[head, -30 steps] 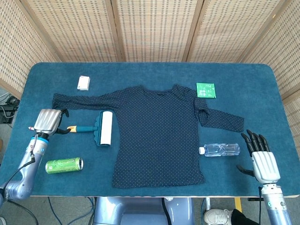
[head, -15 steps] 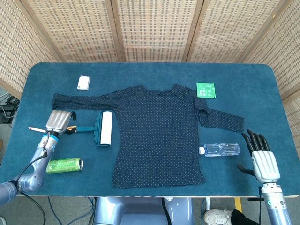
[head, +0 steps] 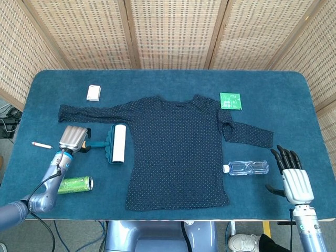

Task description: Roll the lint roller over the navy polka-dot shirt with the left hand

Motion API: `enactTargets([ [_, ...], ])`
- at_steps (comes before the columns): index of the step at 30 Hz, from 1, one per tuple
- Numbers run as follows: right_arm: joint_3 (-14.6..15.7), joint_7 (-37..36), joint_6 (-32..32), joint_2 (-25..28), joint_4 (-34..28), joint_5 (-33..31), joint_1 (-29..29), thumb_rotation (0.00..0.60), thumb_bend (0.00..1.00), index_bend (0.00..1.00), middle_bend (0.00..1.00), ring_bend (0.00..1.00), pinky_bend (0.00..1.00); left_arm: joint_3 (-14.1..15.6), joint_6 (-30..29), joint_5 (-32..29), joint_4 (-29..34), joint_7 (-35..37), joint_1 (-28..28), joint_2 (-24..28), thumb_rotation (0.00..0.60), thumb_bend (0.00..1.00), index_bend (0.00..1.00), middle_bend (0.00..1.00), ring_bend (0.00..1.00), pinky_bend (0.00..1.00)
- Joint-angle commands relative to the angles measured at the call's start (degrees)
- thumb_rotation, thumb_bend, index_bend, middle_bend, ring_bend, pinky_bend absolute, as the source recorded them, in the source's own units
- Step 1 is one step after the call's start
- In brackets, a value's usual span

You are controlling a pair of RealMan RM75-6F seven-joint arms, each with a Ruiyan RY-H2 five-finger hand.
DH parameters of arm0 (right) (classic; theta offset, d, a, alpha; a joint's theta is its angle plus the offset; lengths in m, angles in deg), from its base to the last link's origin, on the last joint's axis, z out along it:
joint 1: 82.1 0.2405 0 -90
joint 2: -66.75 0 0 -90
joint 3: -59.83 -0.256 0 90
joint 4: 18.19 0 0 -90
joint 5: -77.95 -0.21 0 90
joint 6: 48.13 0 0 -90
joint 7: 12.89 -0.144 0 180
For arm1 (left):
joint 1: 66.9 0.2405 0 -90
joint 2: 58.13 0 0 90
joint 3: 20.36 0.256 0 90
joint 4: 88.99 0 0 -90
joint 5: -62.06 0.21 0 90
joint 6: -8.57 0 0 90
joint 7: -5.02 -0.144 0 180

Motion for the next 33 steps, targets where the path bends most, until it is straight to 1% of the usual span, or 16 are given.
enactTargets([
  [1, -0.01, 0.01, -0.03, -0.02, 0.02, -0.05, 0.01, 0.6, 0.06, 0.0, 0.0, 0.0, 0.0, 0.74, 0.36, -0.22, -1.07, -0.73, -0.44, -0.86, 0.6, 0.31, 0.46, 0.78, 0.72, 0.69],
  [17, 0.02, 0.19, -0.42, -0.2, 0.23, -0.36, 0.12, 0.6, 0.06, 0.0, 0.0, 0.0, 0.0, 1.72, 1.44, -1.7, -4.71, -1.65, -1.91, -3.87, 0.6, 0.31, 0.45, 0.78, 0.72, 0.69],
  [19, 0.01, 0.2, -0.44, -0.21, 0.26, -0.42, 0.11, 0.6, 0.06, 0.0, 0.0, 0.0, 0.0, 1.88, 1.76, -2.05, -5.44, -1.95, -2.12, -4.37, 0.6, 0.32, 0.46, 0.78, 0.72, 0.69],
  [21, -0.01, 0.21, -0.45, -0.22, 0.29, -0.48, 0.11, 0.6, 0.06, 0.0, 0.0, 0.0, 0.0, 2.03, 2.13, -2.4, -6.09, -2.25, -2.31, -4.83, 0.6, 0.33, 0.49, 0.78, 0.72, 0.69],
  [22, -0.03, 0.17, -0.43, -0.23, 0.3, -0.5, 0.1, 0.6, 0.06, 0.0, 0.0, 0.0, 0.0, 2.1, 2.27, -2.63, -6.49, -2.41, -2.41, -5.14, 0.6, 0.36, 0.52, 0.78, 0.72, 0.69],
  [24, -0.03, 0.11, -0.37, -0.22, 0.31, -0.46, 0.09, 0.6, 0.06, 0.0, 0.0, 0.0, 0.0, 2.19, 2.36, -2.88, -6.91, -2.62, -2.5, -5.47, 0.6, 0.46, 0.59, 0.78, 0.72, 0.69],
  [26, -0.02, 0.1, -0.34, -0.22, 0.29, -0.42, 0.08, 0.6, 0.06, 0.0, 0.0, 0.0, 0.0, 2.38, 2.39, -3.1, -7.24, -3.0, -2.58, -5.74, 0.6, 0.58, 0.67, 0.78, 0.72, 0.69],
  [28, 0.0, 0.07, -0.29, -0.2, 0.25, -0.37, 0.06, 0.6, 0.06, 0.0, 0.0, 0.0, 0.0, 2.55, 2.08, -3.12, -7.54, -3.36, -2.58, -6.03, 0.6, 0.65, 0.75, 0.78, 0.72, 0.69],
  [29, 0.01, -0.02, -0.19, -0.17, 0.19, -0.28, 0.05, 0.6, 0.06, 0.0, 0.0, 0.0, 0.0, 2.57, 1.75, -3.13, -7.67, -3.4, -2.51, -6.24, 0.6, 0.68, 0.8, 0.79, 0.72, 0.69],
  [31, 0.03, -0.11, -0.05, -0.13, 0.15, -0.17, 0.01, 0.6, 0.06, 0.0, 0.0, 0.0, 0.0, 2.56, 1.44, -3.02, -7.64, -3.27, -2.43, -6.35, 0.6, 0.71, 0.84, 0.79, 0.72, 0.69],
  [33, 0.04, -0.23, 0.03, -0.11, 0.09, -0.1, -0.01, 0.6, 0.06, 0.0, 0.0, 0.0, 0.0, 2.43, 0.7, -2.42, -7.24, -2.95, -2.36, -6.2, 0.6, 0.72, 0.86, 0.79, 0.72, 0.69],
])
